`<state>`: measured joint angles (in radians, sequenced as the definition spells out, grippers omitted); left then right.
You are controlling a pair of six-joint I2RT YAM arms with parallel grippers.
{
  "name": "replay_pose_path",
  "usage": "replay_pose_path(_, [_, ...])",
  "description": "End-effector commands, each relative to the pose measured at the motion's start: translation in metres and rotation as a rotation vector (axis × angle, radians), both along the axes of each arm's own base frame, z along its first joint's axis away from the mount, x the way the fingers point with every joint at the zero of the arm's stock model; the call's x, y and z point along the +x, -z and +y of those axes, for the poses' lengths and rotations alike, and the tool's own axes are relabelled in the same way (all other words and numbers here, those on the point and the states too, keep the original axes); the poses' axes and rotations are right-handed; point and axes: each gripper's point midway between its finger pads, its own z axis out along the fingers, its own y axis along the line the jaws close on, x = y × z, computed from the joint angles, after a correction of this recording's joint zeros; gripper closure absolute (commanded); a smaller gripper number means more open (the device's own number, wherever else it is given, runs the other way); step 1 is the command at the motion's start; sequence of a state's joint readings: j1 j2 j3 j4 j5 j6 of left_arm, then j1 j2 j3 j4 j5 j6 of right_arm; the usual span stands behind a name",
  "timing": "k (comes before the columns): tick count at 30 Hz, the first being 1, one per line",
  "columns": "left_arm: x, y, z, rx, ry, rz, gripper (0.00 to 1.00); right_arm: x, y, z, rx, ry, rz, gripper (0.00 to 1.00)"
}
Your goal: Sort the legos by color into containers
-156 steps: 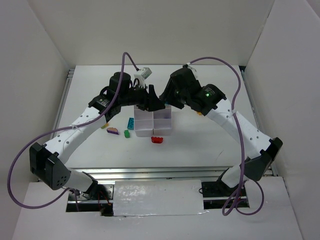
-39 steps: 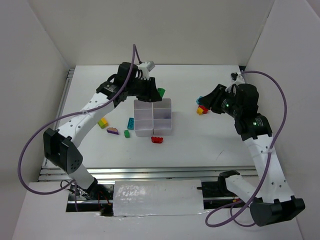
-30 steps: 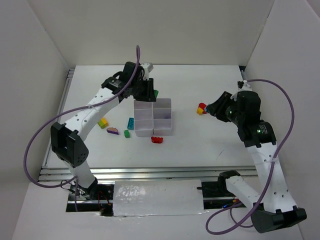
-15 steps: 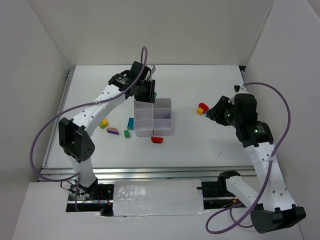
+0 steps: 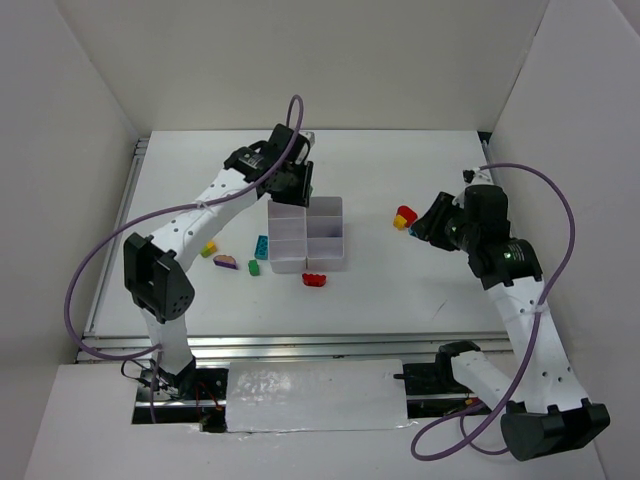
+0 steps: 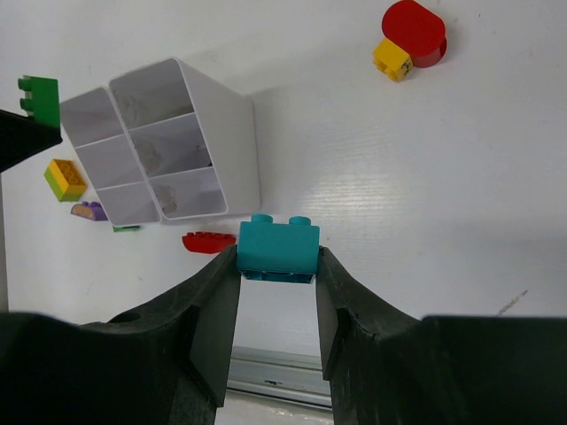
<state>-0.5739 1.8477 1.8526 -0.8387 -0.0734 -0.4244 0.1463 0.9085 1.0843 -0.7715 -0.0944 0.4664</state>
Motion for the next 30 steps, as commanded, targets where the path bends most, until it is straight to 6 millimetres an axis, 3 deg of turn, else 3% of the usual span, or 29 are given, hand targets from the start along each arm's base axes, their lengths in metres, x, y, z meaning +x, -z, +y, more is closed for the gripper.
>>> replay_pose_path(1, [0.012, -0.018, -0.001, -0.011, -0.027, -0.057, 1.00, 0.004, -0.010, 0.001, -0.025, -0.028, -0.039, 1.00])
replay_pose_path(30, [0.031, -0.005, -0.003, 0.045, -0.036, -0.063, 1.00, 0.008, 0.011, 0.005, -0.021, -0.046, -0.021, 1.00])
